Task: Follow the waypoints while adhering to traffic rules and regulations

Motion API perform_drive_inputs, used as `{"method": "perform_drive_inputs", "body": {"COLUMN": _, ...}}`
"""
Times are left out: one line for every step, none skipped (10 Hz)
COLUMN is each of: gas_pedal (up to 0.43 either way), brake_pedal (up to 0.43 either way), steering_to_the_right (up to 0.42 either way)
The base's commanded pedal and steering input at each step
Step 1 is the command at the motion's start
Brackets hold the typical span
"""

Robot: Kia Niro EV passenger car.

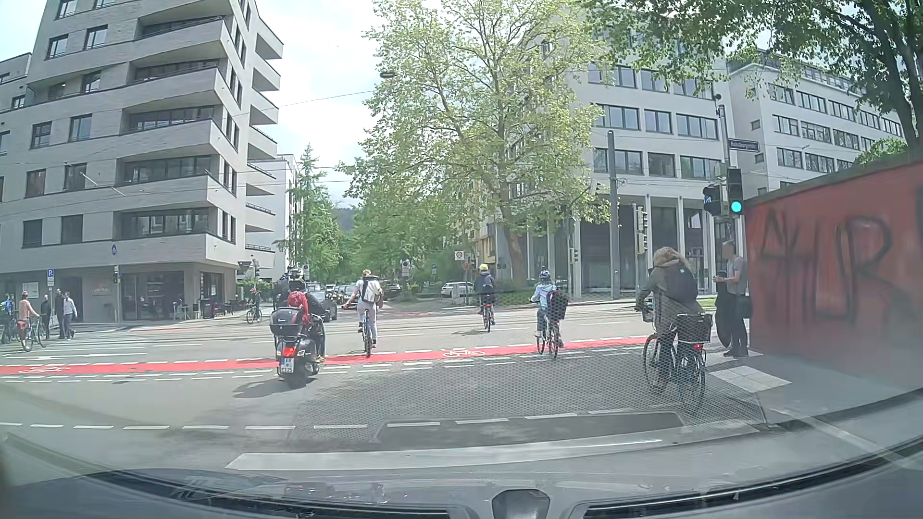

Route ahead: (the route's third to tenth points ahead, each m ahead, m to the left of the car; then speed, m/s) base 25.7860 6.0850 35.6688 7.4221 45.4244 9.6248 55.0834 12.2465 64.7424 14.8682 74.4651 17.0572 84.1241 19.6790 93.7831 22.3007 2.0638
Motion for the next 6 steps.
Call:
{"method": "perform_drive_inputs", "body": {"gas_pedal": 0.047, "brake_pedal": 0.0, "steering_to_the_right": 0.014}}
{"method": "perform_drive_inputs", "body": {"gas_pedal": 0.059, "brake_pedal": 0.0, "steering_to_the_right": 0.018}}
{"method": "perform_drive_inputs", "body": {"gas_pedal": 0.059, "brake_pedal": 0.0, "steering_to_the_right": 0.023}}
{"method": "perform_drive_inputs", "body": {"gas_pedal": 0.059, "brake_pedal": 0.0, "steering_to_the_right": 0.028}}
{"method": "perform_drive_inputs", "body": {"gas_pedal": 0.059, "brake_pedal": 0.0, "steering_to_the_right": 0.034}}
{"method": "perform_drive_inputs", "body": {"gas_pedal": 0.059, "brake_pedal": 0.0, "steering_to_the_right": 0.036}}
